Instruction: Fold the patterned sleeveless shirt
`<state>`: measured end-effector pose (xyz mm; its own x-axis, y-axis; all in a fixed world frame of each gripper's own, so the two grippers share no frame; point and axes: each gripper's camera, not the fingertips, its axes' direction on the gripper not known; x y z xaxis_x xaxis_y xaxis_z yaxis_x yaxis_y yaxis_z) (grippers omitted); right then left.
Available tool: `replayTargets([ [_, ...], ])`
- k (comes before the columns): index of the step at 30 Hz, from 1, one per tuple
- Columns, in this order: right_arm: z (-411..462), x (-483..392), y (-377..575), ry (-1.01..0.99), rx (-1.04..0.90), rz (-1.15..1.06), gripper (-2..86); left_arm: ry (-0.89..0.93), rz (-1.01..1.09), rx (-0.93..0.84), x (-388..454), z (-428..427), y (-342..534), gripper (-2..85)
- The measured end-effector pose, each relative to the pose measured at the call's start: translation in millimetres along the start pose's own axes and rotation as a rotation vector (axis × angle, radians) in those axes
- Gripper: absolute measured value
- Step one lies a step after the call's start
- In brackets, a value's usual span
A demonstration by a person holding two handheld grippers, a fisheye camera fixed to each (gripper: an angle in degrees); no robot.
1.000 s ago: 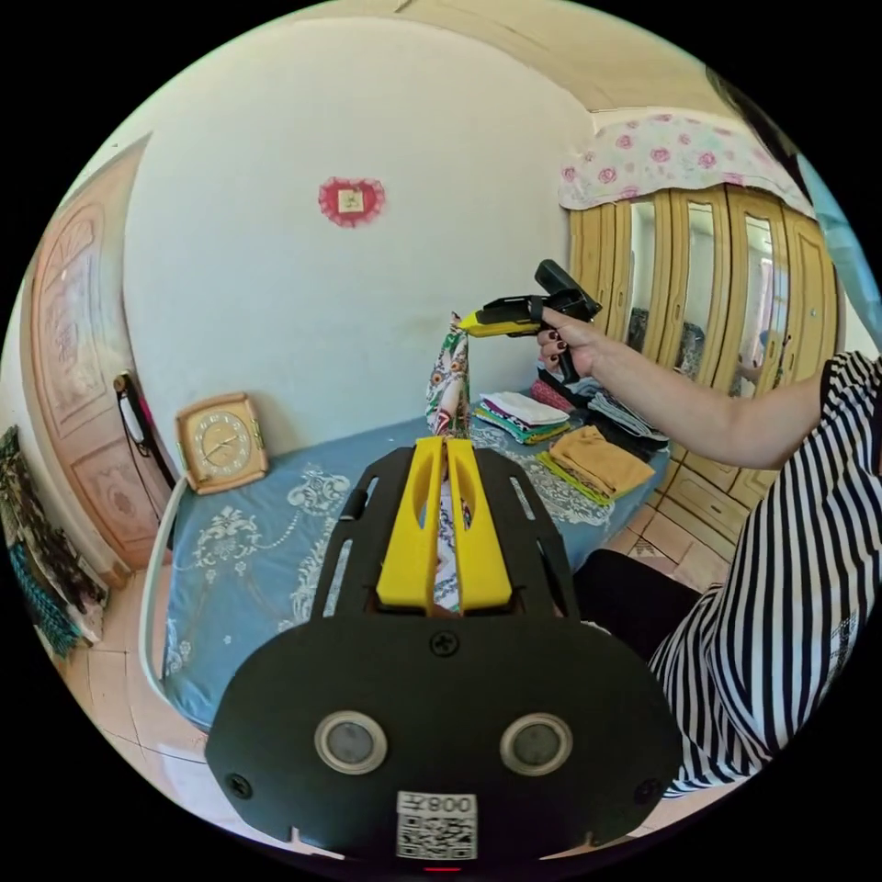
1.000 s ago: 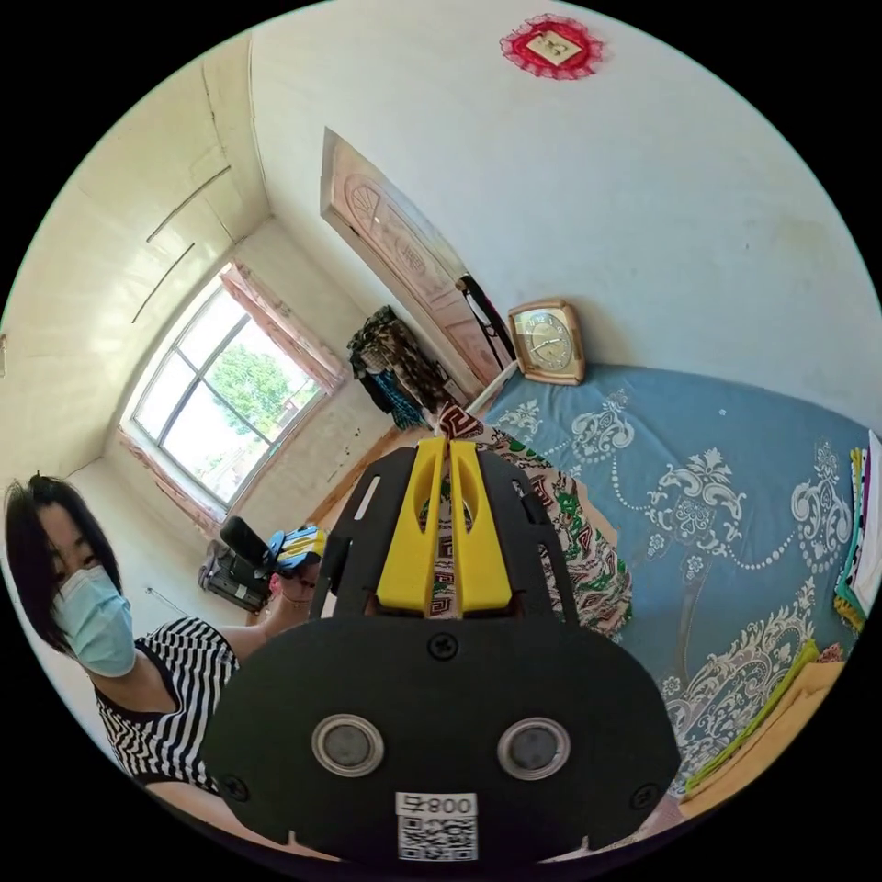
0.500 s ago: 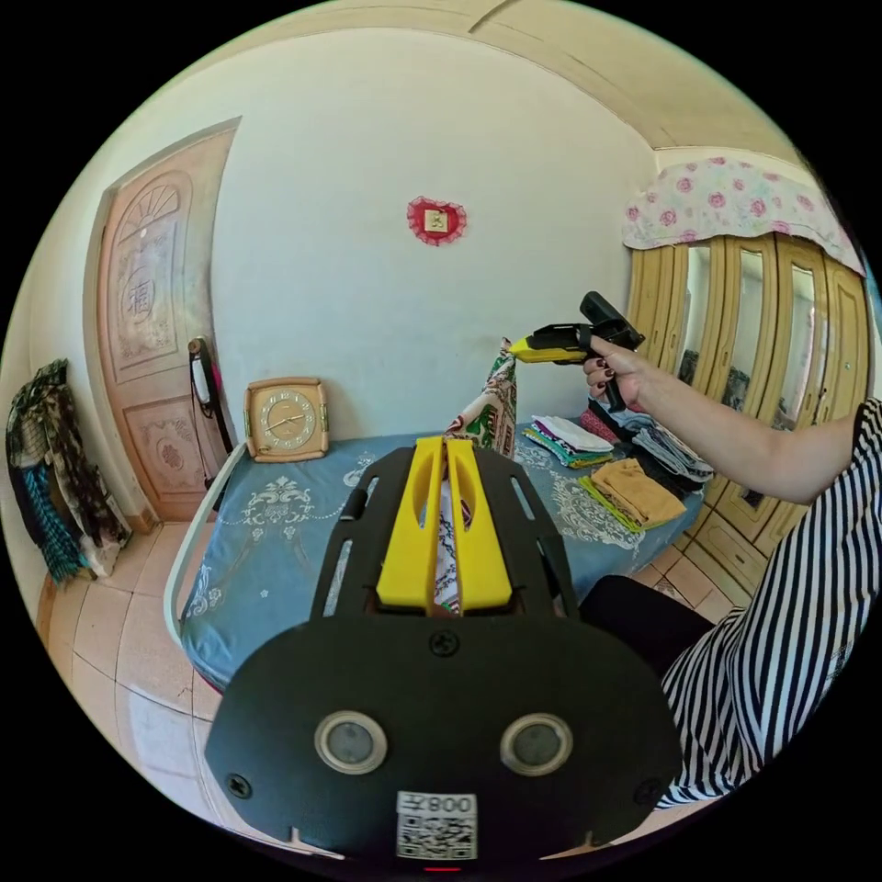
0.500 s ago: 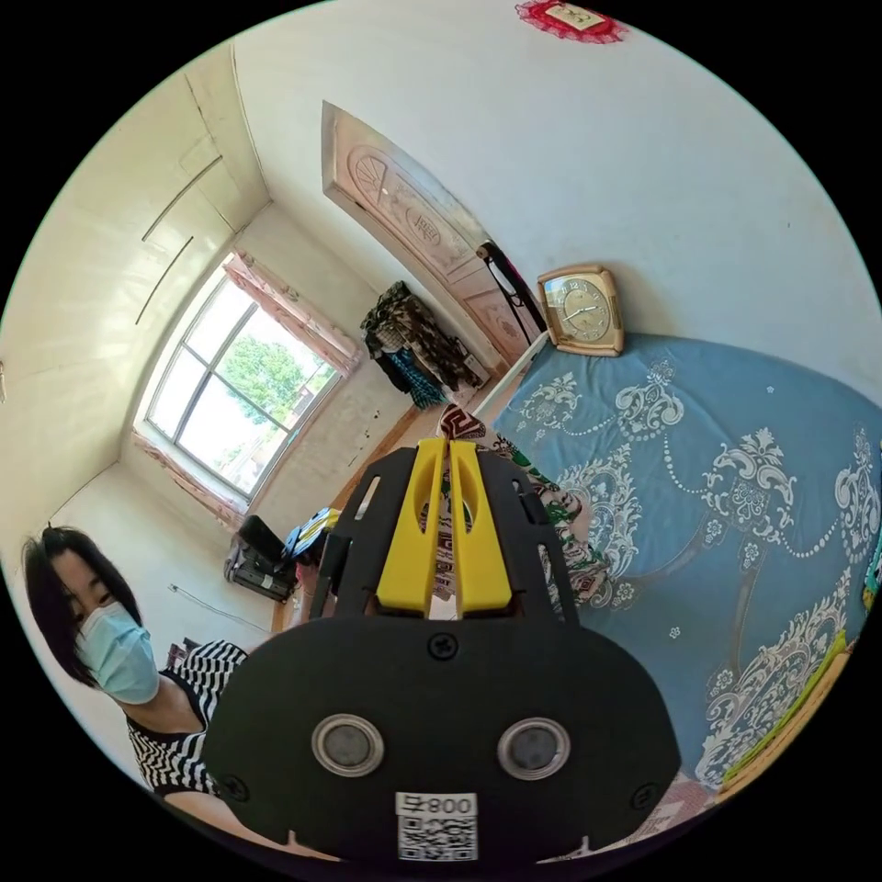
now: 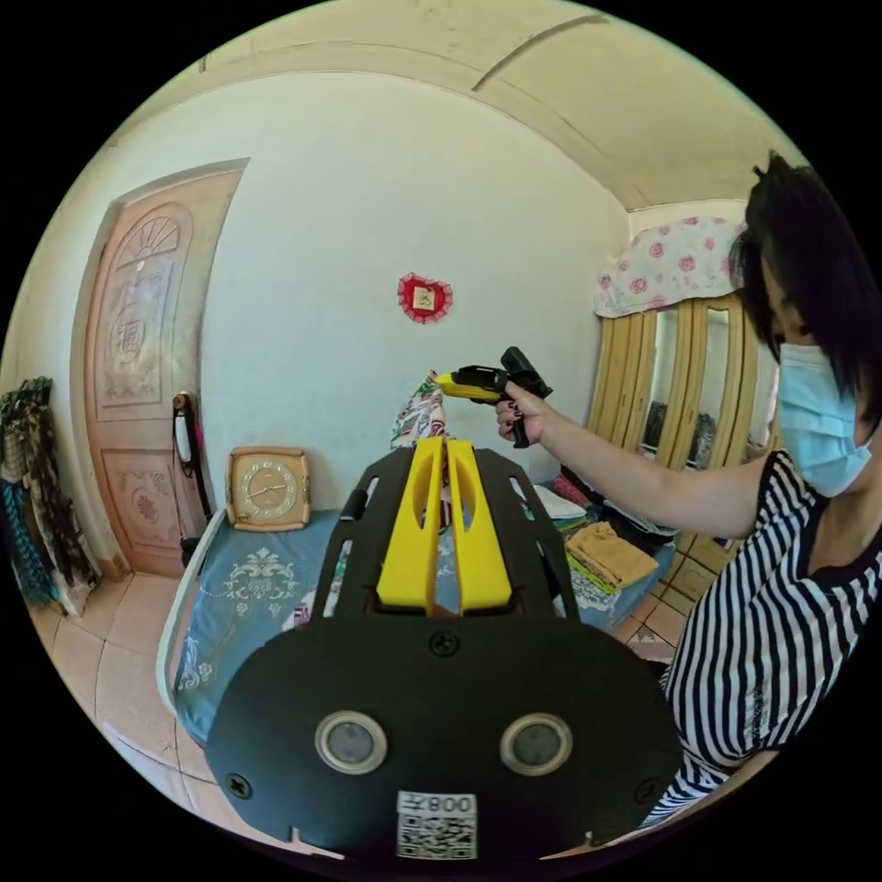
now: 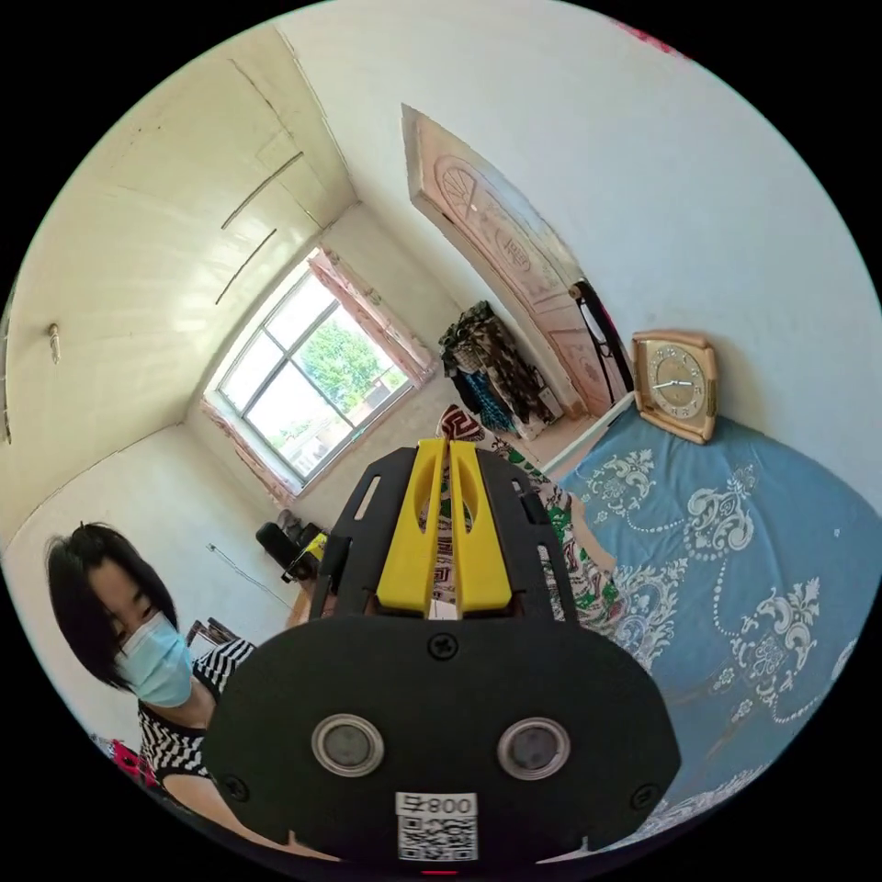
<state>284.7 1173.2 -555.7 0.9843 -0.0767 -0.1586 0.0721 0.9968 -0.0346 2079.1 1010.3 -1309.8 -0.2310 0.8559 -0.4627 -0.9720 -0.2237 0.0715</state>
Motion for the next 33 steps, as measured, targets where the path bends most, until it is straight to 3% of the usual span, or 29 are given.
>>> replayTargets([
  [7,-108,84,55,0.11,0.006,0.062,0.5,0.299,0.049,-0.127,49,123,-10,0.5],
  [12,-188,237,158,0.295,-0.063,0.463,0.6,0.373,-0.063,-0.346,81,272,50,0.6],
  [16,-243,334,261,0.346,0.045,0.848,0.6,0.38,-0.207,-0.68,95,399,119,0.7],
  [20,-276,373,356,0.327,0.133,1.006,1.6,0.488,-0.295,-0.728,75,407,133,1.0],
  [24,-265,372,413,0.242,0.031,0.968,2.8,0.37,-0.37,-0.755,12,373,138,1.3],
  [29,-213,353,465,0.05,-0.07,0.971,5.1,0.003,-0.592,-0.795,-124,309,149,2.8],
  [33,-160,343,477,-0.055,-0.143,0.948,7.1,-0.151,-0.638,-0.789,-187,294,135,4.7],
])
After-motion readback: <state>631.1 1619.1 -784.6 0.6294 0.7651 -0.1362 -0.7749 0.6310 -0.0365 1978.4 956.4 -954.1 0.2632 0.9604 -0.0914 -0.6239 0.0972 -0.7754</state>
